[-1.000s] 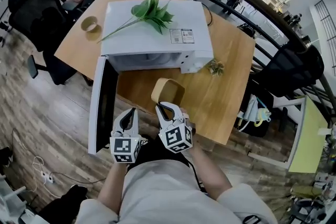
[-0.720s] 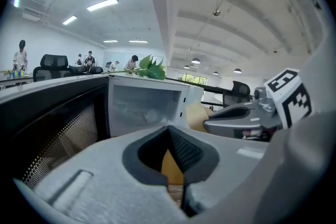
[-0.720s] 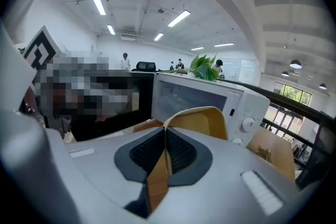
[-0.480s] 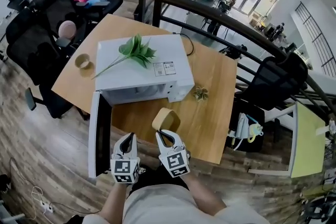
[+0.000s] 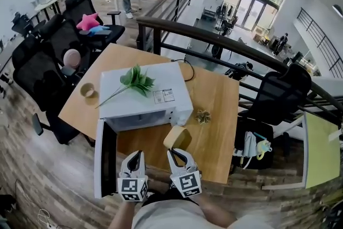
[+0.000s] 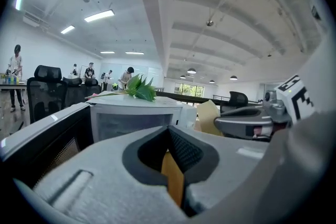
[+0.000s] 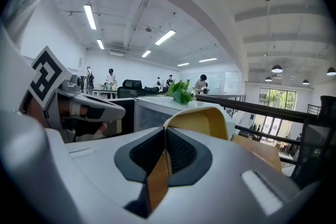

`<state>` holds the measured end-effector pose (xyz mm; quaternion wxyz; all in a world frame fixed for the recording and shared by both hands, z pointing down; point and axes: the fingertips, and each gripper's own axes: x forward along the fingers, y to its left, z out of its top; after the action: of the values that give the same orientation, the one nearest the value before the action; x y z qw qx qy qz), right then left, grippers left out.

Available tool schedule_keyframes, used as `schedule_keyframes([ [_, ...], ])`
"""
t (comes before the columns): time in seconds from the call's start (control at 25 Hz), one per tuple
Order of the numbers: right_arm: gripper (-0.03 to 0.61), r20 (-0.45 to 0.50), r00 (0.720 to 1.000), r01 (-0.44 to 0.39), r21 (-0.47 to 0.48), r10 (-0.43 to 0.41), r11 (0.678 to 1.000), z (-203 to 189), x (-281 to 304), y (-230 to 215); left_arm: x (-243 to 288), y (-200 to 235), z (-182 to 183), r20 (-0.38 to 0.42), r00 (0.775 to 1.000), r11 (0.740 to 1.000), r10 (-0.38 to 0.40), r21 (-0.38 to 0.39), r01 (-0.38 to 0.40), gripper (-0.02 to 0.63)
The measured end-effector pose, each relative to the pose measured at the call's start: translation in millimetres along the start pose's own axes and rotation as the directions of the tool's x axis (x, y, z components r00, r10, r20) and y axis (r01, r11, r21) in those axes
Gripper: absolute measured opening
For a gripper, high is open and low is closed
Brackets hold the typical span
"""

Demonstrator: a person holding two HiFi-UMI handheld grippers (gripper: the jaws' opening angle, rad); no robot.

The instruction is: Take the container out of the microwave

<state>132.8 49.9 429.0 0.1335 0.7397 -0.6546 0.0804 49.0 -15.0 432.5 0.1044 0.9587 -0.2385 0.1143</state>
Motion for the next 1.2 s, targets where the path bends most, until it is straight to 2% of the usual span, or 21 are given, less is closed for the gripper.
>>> schedule_keyframes([
  [0.28,0.025,0.106,0.993,0.057,0.003,-0.057,0.998,43.1,-16.8,-22.6,-4.5,-7.3,50.3,0.105,0.994,1.0,-0.014,0.021,0.012,0.003],
  [0.48,0.023,0.166,0.984,0.063,-0.015,-0.059,0.998,70.9,-24.0,-30.9,-10.3,-9.1,78.5,0.168,0.986,0.999,-0.001,0.032,-0.004,0.003],
  [0.92,0.023,0.206,0.978,0.051,-0.031,-0.043,0.998,91.5,-25.0,-30.0,-16.9,-12.5,91.1,0.202,0.979,0.999,0.01,0.048,-0.02,0.003],
  [1.2,0.023,0.21,0.977,0.052,-0.017,-0.048,0.998,89.6,-28.2,-31.9,-18.4,-14.4,90.6,0.206,0.978,0.998,0.02,0.052,-0.031,0.003],
])
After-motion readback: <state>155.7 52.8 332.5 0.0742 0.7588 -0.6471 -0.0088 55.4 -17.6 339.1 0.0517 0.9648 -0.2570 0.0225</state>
